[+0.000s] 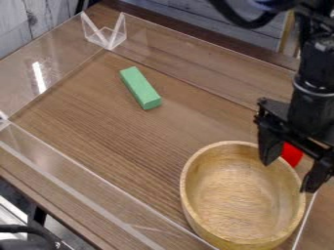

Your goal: Move the red fruit to the right

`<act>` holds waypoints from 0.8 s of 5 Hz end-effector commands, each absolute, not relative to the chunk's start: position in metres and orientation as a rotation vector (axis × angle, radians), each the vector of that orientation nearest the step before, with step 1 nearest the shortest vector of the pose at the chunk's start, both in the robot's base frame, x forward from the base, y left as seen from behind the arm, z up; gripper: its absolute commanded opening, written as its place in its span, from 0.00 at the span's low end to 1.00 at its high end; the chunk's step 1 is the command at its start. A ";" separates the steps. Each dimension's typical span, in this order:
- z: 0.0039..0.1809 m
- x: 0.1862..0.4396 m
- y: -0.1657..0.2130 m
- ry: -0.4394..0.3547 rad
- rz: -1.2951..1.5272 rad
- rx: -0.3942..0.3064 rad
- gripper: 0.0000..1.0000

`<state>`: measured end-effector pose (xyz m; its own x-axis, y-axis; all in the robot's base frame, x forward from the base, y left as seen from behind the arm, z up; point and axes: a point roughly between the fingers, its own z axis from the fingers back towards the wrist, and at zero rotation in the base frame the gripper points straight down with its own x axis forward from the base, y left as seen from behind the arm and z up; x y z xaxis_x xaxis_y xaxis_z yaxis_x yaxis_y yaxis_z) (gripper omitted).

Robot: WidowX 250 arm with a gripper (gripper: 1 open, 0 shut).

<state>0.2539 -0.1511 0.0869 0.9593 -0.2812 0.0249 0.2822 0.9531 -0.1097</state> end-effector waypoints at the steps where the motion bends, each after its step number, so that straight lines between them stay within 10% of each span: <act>1: 0.107 0.265 -0.158 -0.070 -0.258 -0.113 1.00; 2: 0.102 0.262 -0.152 -0.075 -0.245 -0.112 0.00; 3: 0.095 0.259 -0.147 -0.088 -0.237 -0.112 0.00; 4: 0.093 0.255 -0.146 -0.091 -0.222 -0.129 1.00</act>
